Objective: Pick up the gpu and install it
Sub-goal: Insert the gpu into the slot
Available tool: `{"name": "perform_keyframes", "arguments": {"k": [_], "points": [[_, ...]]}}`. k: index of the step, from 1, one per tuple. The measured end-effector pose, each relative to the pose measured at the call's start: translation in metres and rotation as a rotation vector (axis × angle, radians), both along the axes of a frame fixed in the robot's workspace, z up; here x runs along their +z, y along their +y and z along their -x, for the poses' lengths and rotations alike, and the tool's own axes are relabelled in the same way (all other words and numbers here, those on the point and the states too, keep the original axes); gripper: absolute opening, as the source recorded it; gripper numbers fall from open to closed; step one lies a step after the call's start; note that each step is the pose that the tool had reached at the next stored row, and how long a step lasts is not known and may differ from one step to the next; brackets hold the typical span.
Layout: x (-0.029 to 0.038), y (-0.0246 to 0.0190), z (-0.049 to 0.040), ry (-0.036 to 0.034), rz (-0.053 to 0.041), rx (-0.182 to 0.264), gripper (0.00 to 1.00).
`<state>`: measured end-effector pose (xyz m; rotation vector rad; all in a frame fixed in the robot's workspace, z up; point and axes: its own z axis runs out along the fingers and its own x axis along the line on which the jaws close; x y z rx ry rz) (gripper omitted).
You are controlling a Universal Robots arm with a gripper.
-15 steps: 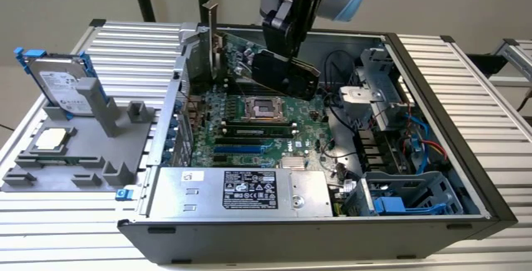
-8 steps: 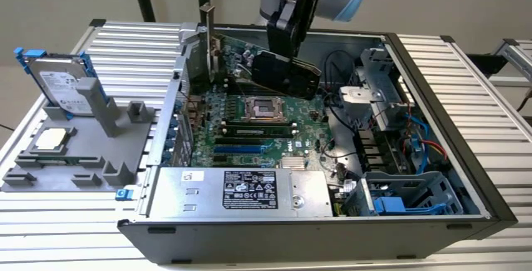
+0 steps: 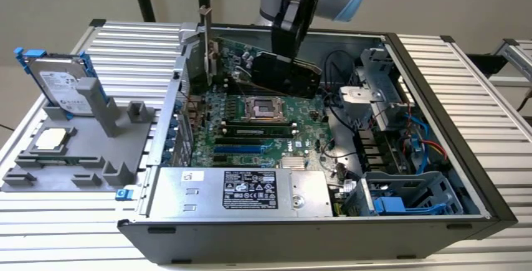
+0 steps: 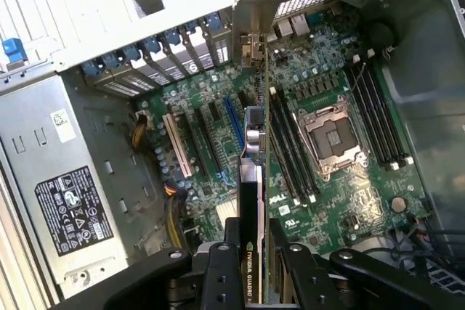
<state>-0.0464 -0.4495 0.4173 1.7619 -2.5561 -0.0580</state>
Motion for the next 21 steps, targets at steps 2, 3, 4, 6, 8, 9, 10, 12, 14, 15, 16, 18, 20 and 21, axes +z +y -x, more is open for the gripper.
{"name": "perform_keyframes", "arguments": {"k": [2,3,4,6,8,9,10,12,14,15,16,18,20,21], "points": [[0.0,0.0,0.0,0.0,0.0,0.016,0.0],[0.0,0.0,0.0,0.0,0.0,0.026,0.0],[0.0,0.0,-0.0001,0.0,0.0,0.034,0.0],[0.0,0.0,-0.0001,0.0,0.0,0.051,0.0],[0.0,0.0,-0.0001,0.0,0.0,0.067,0.0],[0.0,0.0,-0.0001,0.0,0.0,0.075,0.0],[0.0,0.0,-0.0001,0.0,0.0,0.084,0.0],[0.0,0.0,-0.0001,0.0,0.0,0.101,0.0],[0.0,0.0,-0.0001,0.0,-0.0001,0.119,0.0],[0.0,0.0,-0.0001,0.0,-0.0001,0.128,0.0],[0.0,0.0,-0.0001,0.0,-0.0001,0.137,0.0],[0.0,0.0,-0.0002,0.0,-0.0001,0.157,0.0],[0.0,0.0,-0.0002,0.0,-0.0001,0.175,0.0],[0.0,0.0,-0.0002,0.0,-0.0001,0.185,0.0]]}}
